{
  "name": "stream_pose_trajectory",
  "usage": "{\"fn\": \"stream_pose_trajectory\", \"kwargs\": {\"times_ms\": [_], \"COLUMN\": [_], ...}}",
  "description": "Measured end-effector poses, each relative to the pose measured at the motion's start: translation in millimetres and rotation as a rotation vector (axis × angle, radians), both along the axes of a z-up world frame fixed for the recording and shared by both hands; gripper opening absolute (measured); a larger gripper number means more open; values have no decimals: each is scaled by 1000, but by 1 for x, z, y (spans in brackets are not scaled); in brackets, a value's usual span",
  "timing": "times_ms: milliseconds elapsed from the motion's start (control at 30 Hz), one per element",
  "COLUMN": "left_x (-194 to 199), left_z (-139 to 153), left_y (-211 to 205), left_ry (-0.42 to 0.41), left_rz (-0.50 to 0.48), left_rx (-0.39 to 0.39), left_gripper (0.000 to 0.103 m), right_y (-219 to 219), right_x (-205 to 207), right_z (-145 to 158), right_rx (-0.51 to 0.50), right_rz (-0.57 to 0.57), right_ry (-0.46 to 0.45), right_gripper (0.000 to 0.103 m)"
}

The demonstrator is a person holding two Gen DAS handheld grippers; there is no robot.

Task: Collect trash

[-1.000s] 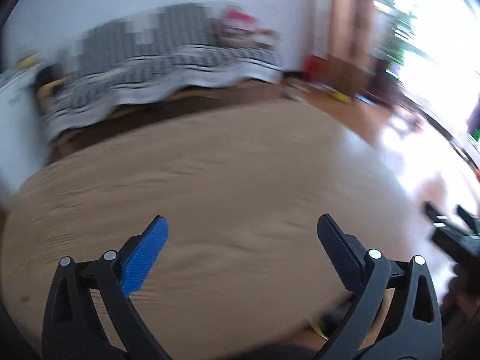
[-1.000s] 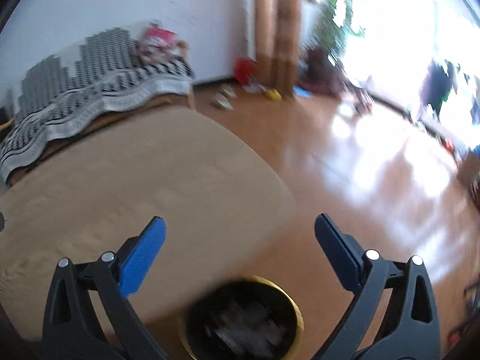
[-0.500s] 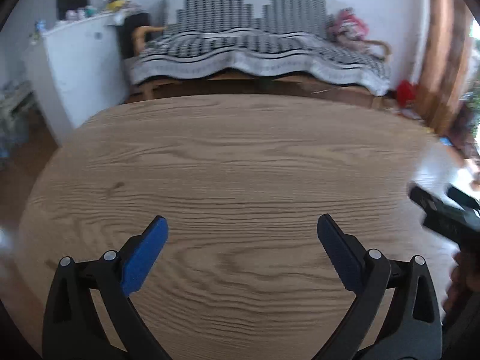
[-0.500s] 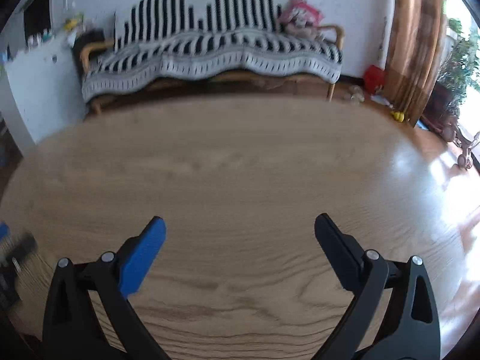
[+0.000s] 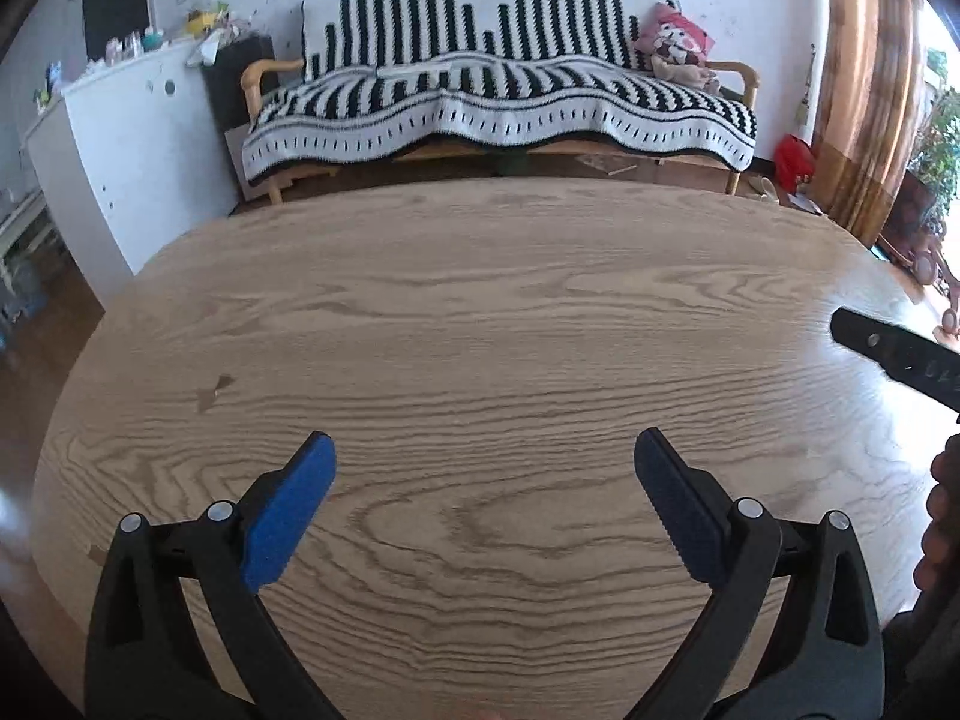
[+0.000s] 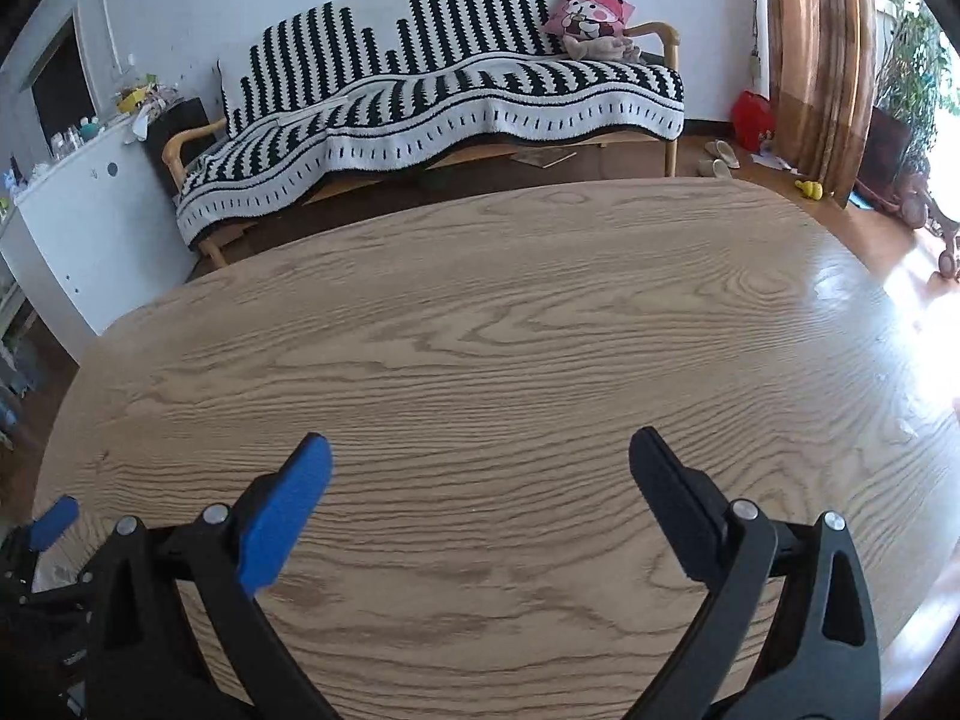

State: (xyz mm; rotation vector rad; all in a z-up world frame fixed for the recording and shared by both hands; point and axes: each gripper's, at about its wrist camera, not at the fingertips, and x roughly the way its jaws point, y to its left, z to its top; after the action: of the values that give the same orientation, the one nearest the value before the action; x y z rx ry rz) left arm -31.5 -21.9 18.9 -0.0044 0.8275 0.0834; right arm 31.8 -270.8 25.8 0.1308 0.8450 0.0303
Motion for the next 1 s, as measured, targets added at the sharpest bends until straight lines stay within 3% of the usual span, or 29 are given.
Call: {"fn": "stream_pose_trajectory", "kwargs": {"times_ms": [233,367,1000], "left_x": [-2,-4,-11], "left_z": [-1,-1,0], "left_y": [-12,-12,-8], "left_ry": [10,17,17], "left_rz": [-46,-61,-16], "left_rx": [49,17,75], "left_gripper": [97,97,97], "right_y": [3,1,-4], "right_x": [-3,-6,-16], "right_z": [-2,-3,3], "right_rx": [-15,-21,15], "right_rz": [22,13,32], "right_ry": [18,24,35], "right_gripper": [96,96,96]}}
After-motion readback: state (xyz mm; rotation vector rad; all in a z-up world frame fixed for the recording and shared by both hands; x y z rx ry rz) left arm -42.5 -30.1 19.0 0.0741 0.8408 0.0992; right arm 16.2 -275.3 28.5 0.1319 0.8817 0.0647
